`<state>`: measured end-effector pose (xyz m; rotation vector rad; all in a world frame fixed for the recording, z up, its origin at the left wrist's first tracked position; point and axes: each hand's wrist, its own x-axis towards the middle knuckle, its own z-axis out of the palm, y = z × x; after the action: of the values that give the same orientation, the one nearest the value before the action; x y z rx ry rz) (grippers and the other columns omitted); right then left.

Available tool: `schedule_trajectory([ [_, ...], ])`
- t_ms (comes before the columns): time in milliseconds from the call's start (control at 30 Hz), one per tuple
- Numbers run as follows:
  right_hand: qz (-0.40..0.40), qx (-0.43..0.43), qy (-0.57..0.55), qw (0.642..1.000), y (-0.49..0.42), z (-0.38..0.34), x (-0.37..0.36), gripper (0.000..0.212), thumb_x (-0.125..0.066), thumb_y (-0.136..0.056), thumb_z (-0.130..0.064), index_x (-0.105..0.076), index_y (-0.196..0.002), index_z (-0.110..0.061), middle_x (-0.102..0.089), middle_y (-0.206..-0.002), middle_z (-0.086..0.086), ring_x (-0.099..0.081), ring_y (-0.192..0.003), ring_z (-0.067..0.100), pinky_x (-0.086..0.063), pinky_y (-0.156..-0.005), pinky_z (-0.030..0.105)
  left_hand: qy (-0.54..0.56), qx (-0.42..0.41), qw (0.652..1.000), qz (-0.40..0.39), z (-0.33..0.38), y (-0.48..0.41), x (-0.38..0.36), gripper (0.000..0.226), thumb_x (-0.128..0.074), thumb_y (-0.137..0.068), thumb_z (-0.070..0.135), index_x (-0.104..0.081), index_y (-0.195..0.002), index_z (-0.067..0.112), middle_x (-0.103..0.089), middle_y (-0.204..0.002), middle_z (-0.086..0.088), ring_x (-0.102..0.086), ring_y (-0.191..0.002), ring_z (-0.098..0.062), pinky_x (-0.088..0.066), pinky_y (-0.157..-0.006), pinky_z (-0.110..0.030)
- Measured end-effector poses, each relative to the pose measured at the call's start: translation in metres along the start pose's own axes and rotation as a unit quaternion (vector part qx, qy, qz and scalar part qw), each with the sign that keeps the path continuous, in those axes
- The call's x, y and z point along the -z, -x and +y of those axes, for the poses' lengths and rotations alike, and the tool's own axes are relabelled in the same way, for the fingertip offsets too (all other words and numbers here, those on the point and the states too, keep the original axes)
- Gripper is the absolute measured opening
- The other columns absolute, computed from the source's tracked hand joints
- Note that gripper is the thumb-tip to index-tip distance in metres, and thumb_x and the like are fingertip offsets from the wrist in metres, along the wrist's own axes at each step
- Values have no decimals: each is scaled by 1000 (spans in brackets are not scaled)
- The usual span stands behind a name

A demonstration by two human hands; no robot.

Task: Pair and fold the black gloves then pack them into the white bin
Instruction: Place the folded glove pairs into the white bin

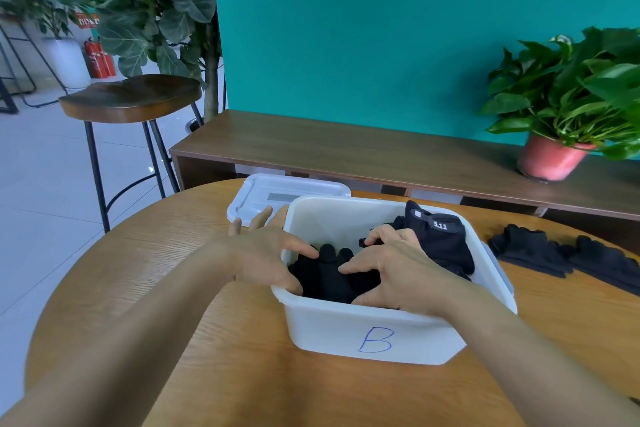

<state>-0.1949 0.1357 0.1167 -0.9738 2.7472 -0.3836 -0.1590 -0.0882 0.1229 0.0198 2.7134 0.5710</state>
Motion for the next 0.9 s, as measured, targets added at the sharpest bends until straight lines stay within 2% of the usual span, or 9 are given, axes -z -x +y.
schedule_trajectory([
  [100,8,-2,-18,1000,5,-1,1,50,-78,-79,-42,-61,-125,-48,-34,-126,-5,-22,-115,17,-24,-96,22,32,-26,999,32,0,6,-3,60,-75,-80,37,-48,-127,62,15,-164,5,29,-145,-12,15,-118,-52],
  [200,47,-9,-68,997,14,-3,8,43,-77,-81,-38,-64,-122,-44,-38,-127,-5,-23,-116,13,-22,-98,24,101,-58,989,94,0,16,-8,49,-75,-84,34,-50,-112,65,20,-163,7,24,-147,-11,2,-122,-51],
  [267,80,-4,-87,993,20,-5,13,37,-75,-84,-33,-67,-120,-40,-45,-120,-7,-25,-111,8,-22,-98,25,162,-82,974,138,2,22,-11,43,-74,-86,30,-56,-111,61,12,-165,6,15,-149,-8,-9,-122,-48],
  [367,139,11,-100,985,42,-8,17,30,-73,-87,-24,-71,-116,-32,-54,-100,-17,-38,-103,3,-32,-104,32,198,-122,952,201,19,35,-21,35,-69,-91,24,-65,-120,44,-8,-165,4,2,-150,-5,-12,-122,-42],
  [467,204,-16,-153,967,73,-2,16,24,-71,-88,-19,-74,-111,-27,-62,-98,-16,-55,-101,6,-44,-97,30,217,-166,931,244,51,46,-34,28,-65,-94,22,-67,-116,39,-25,-159,9,-16,-147,-3,-20,-120,-32],
  [567,281,-65,-175,942,111,15,15,22,-68,-90,-15,-74,-110,-21,-64,-96,-20,-58,-96,-3,-45,-89,13,247,-211,913,248,90,55,-52,26,-63,-95,17,-70,-116,32,-42,-149,10,-37,-132,4,-33,-103,-11],
  [700,323,-156,-191,914,171,54,5,23,-64,-93,-14,-72,-113,-21,-67,-106,-13,-58,-108,6,-45,-97,26,260,-273,895,237,142,61,-88,25,-62,-95,13,-72,-114,25,-57,-134,10,-47,-126,1,-36,-106,-19],
  [767,321,-197,-186,907,201,76,-3,24,-63,-94,-14,-71,-115,-22,-68,-114,-10,-58,-112,7,-43,-100,26,271,-293,889,223,167,61,-108,25,-62,-95,12,-73,-113,25,-61,-127,13,-49,-122,2,-37,-107,-21],
  [900,306,-276,-215,886,253,116,-20,26,-57,-98,-13,-69,-119,-21,-66,-121,-8,-58,-115,11,-44,-97,27,246,-292,912,151,211,53,-151,26,-57,-98,19,-69,-120,29,-59,-134,16,-49,-126,2,-35,-110,-23],
])
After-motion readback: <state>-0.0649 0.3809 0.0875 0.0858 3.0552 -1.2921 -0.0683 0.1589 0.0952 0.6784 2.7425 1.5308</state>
